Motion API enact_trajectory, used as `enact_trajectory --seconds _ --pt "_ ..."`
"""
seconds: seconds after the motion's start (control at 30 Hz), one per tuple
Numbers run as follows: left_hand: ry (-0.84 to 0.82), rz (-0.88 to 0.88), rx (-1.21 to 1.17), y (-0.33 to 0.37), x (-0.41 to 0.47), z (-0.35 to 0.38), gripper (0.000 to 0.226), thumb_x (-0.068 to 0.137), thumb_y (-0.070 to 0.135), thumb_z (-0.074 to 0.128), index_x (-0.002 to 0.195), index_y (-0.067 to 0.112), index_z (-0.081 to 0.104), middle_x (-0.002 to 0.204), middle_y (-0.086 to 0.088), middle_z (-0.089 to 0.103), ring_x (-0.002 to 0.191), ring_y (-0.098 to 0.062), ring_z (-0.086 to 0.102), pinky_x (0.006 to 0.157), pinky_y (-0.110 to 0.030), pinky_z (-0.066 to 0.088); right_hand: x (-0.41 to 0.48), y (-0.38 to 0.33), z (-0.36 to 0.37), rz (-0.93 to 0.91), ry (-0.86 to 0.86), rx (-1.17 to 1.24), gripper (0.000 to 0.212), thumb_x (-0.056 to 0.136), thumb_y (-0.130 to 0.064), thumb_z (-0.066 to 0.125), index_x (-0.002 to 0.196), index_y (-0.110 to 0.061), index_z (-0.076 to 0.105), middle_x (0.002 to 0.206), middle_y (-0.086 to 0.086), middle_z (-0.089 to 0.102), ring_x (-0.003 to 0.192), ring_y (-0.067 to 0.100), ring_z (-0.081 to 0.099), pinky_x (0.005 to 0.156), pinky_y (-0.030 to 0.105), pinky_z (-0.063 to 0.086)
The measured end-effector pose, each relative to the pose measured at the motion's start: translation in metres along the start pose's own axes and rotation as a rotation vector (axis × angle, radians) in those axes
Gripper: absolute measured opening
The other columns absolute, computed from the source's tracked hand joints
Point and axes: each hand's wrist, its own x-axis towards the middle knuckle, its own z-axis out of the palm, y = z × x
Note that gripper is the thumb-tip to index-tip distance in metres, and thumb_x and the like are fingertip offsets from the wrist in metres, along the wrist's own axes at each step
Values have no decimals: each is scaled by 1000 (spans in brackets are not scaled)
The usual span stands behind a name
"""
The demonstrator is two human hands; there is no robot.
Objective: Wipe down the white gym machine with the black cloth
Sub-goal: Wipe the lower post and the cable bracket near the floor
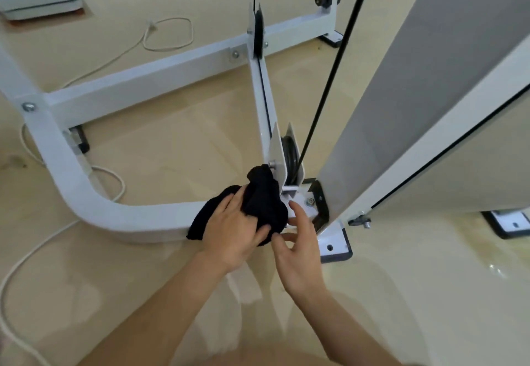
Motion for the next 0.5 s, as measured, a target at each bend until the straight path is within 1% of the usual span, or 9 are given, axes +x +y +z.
enact_trajectory --seconds 0.07,0.1,0.13,0.17,0.23,0.27,0.37,0.43,0.5 --pt "-16 -89 -29 24 -2 2 61 97 39 30 154 18 25 158 -11 30 149 -24 16 121 -27 7 5 1 -1 46 -12 87 50 93 -35 62 137 -48 42 116 -12 52 93 6 64 87 27 51" --pt "-19 -135 -53 36 -7 6 57 98 27 36 153 15 27 156 -13 32 148 -25 21 119 -21 15 9 2 -3 85 4 126 42 91 -41 64 128 -49 48 110 -8 56 90 10 66 85 29 53" --pt "-9 -162 -148 44 -13 7 54 94 16 39 148 11 40 149 -16 44 142 -28 35 113 -17 28 15 5 -5 116 26 151 31 89 -43 67 117 -46 55 100 -4 60 87 14 67 81 31 55" --pt "47 -131 -136 50 -17 13 52 88 9 37 137 6 54 135 -20 57 131 -33 49 107 -23 42 18 6 -7 155 36 162 21 88 -41 69 107 -40 59 89 -1 62 81 15 66 76 31 55" --pt "1 -24 58 56 -20 24 54 80 6 30 119 0 67 117 -24 67 122 -42 55 100 -40 50 20 10 -8 228 66 191 14 87 -34 72 93 -28 61 75 1 62 71 14 63 71 31 55" --pt "-6 35 105 56 -18 25 54 79 7 29 112 1 71 112 -23 69 121 -43 55 99 -42 50 20 13 -8 260 111 243 14 87 -32 72 89 -24 60 74 2 62 70 16 62 73 36 56" --pt "-55 170 103 71 1 10 40 73 15 39 77 11 78 81 -10 72 102 -30 66 77 -29 56 15 23 -16 321 355 297 17 90 -22 63 78 -14 54 70 0 56 68 22 53 71 41 51" --pt "-78 208 -10 86 11 -5 17 65 17 61 71 11 76 72 -5 69 87 -25 68 65 -25 56 14 23 -27 363 498 382 20 89 -20 57 72 -12 51 65 3 55 62 21 50 66 42 49" --pt "-88 137 -172 95 18 -10 25 49 14 81 72 9 72 71 -5 66 80 -24 66 71 -24 50 13 15 -37 384 524 532 21 89 -15 58 69 -7 56 61 7 58 56 20 51 59 37 47"
